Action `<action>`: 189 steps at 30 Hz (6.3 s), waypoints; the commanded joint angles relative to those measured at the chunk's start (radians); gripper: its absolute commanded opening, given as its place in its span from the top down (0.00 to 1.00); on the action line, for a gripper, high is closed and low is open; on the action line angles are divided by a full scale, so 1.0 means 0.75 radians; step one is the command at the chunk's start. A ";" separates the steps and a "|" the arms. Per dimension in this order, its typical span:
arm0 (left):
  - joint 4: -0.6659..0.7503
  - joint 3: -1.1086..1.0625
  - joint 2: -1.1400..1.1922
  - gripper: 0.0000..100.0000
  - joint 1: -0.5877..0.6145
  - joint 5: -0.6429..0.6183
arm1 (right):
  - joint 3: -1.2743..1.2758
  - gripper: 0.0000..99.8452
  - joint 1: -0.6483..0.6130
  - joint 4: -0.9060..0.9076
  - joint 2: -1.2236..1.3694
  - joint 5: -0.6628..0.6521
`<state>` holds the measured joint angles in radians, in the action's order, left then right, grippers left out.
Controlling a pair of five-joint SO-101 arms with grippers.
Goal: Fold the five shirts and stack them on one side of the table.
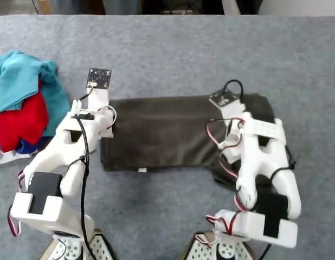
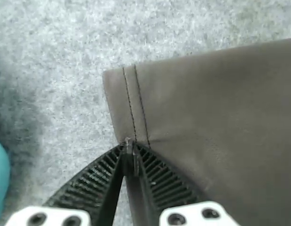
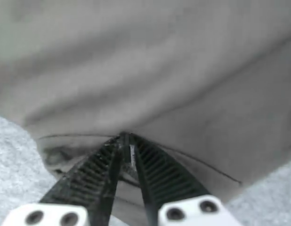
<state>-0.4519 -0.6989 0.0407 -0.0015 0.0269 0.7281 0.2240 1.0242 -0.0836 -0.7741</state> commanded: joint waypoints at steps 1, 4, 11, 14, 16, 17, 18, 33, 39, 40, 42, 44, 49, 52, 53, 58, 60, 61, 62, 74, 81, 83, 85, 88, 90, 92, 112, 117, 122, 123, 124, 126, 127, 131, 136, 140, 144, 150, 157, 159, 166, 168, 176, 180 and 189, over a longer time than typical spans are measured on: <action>0.012 0.050 -0.004 0.97 0.017 0.014 | -0.056 0.99 -0.018 0.010 0.034 0.014; 0.012 0.050 -0.004 0.97 0.017 0.014 | -0.050 0.99 -0.010 0.039 0.036 0.012; 0.012 0.050 -0.004 0.97 0.032 0.014 | -0.040 0.99 -0.018 0.266 -0.124 0.006; 0.012 0.048 -0.004 0.97 0.032 0.014 | 0.038 0.99 -0.018 0.311 -0.236 -0.012; 0.012 0.048 -0.004 0.97 0.032 0.014 | 0.132 0.99 -0.018 0.336 -0.312 -0.086; 0.012 0.046 -0.004 0.97 0.032 0.014 | 0.187 0.99 -0.018 0.348 -0.345 -0.127; 0.012 0.046 -0.004 0.97 0.032 0.014 | 0.244 0.99 -0.018 0.362 -0.379 -0.170; 0.012 0.042 -0.004 0.97 0.032 0.014 | -0.148 0.99 0.076 0.423 -0.490 -0.084; 0.012 0.042 -0.004 0.97 0.032 0.014 | -0.058 0.99 0.102 0.274 -0.230 -0.031; 0.012 0.042 -0.004 0.97 0.034 0.014 | -0.040 0.99 0.119 0.266 -0.189 -0.031; 0.012 0.040 -0.004 0.97 0.034 0.014 | -0.011 0.99 0.168 0.266 -0.120 -0.033; 0.012 0.040 -0.004 0.97 0.034 0.014 | 0.024 0.99 0.205 0.268 -0.101 -0.061; 0.012 0.040 -0.004 0.97 0.034 0.014 | 0.118 0.99 0.231 0.270 -0.101 -0.141; 0.012 0.040 -0.004 0.97 0.034 0.014 | 0.154 0.99 0.225 0.270 -0.101 -0.143; 0.012 0.040 -0.004 0.97 0.034 0.014 | 0.157 0.99 0.225 0.270 -0.101 -0.143; 0.012 0.048 -0.008 0.97 0.050 0.014 | 0.071 0.99 0.233 0.278 -0.101 -0.123; 0.012 0.060 -0.010 0.97 0.056 0.014 | -0.066 0.99 0.241 0.340 -0.101 -0.068; 0.010 0.064 -0.016 0.97 0.056 0.014 | -0.159 0.99 0.252 0.378 -0.101 -0.035; -0.014 0.071 -0.020 0.97 0.056 0.014 | -0.263 0.99 0.264 0.415 -0.099 -0.006; -0.423 0.422 -0.106 0.97 -0.011 0.004 | -1.194 0.99 0.250 0.454 0.478 0.211; -0.233 0.420 0.196 0.97 -0.019 0.002 | -1.832 0.99 0.241 0.421 1.077 0.286; -0.211 0.439 0.274 0.97 -0.028 0.002 | -2.022 0.99 0.250 0.421 1.257 0.286; -0.235 0.488 0.286 0.97 -0.032 0.002 | -2.225 0.99 0.252 0.421 1.437 0.288; -0.256 0.529 0.297 0.97 -0.028 0.000 | -2.564 0.99 0.254 0.421 1.666 0.288; -0.256 0.533 0.297 0.97 -0.021 0.000 | -2.804 0.99 0.254 0.423 1.801 0.286; -0.256 0.533 0.297 0.97 -0.019 0.000 | -3.041 0.99 0.248 0.421 1.924 0.280; -0.440 0.572 -0.006 0.97 0.069 0.000 | -3.201 0.99 0.331 0.970 1.589 0.168; -0.442 0.392 -0.282 0.97 -0.021 0.014 | -3.201 0.99 0.338 0.964 1.564 0.172; -0.454 0.140 -0.385 0.97 -0.036 0.020 | -3.197 0.99 0.381 0.990 1.521 0.166; -0.450 0.091 -0.385 0.97 -0.034 0.053 | -3.182 0.99 0.397 0.992 1.492 0.166; -0.444 0.040 -0.385 0.97 -0.034 0.113 | -3.170 0.99 0.423 0.994 1.466 0.164; -0.444 -0.050 -0.397 0.97 -0.046 0.190 | -3.076 0.99 0.473 0.994 1.400 0.129; -0.448 -0.077 -0.401 0.97 -0.048 0.190 | -3.010 0.99 0.493 0.994 1.361 0.086; -0.454 -0.136 -0.432 0.97 -0.042 0.190 | -2.644 0.99 0.550 0.992 1.181 -0.020; -0.426 -0.269 -0.479 0.97 -0.161 0.192 | -2.227 0.99 0.522 0.990 0.987 -0.043; -0.295 -0.392 -0.489 0.97 -0.189 0.192 | -1.942 0.99 0.475 0.984 0.848 0.033; -0.360 -0.379 -0.495 0.97 -0.187 0.190 | -1.668 0.99 0.450 0.872 0.752 0.053; -0.368 -0.384 -0.489 0.97 -0.187 0.190 | -1.192 0.99 0.466 0.497 0.723 0.070; -0.368 -0.388 -0.489 0.97 -0.185 0.198 | -1.010 0.99 0.587 0.198 0.719 0.070; -0.368 -0.394 -0.489 0.97 -0.181 0.200 | -1.026 0.99 0.620 0.182 0.715 0.070; -0.370 -0.388 -0.501 0.97 -0.103 0.200 | -1.212 0.99 0.626 0.397 0.713 0.051; -0.370 -0.382 -0.503 0.97 -0.099 0.200 | -1.274 0.99 0.610 0.491 0.713 0.002; -0.368 -0.369 -0.503 0.97 -0.114 0.196 | -1.306 0.99 0.591 0.755 0.545 -0.331; -0.360 -0.371 -0.503 0.97 -0.114 0.192 | -1.130 0.99 0.577 0.749 0.427 -0.354; -0.358 -0.367 -0.491 0.97 -0.103 0.192 | -0.404 0.99 0.569 0.303 0.228 -0.354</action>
<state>-0.7234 -0.9920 -0.3107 -0.0875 0.1695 0.2892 0.6644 1.3663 0.1772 -1.0288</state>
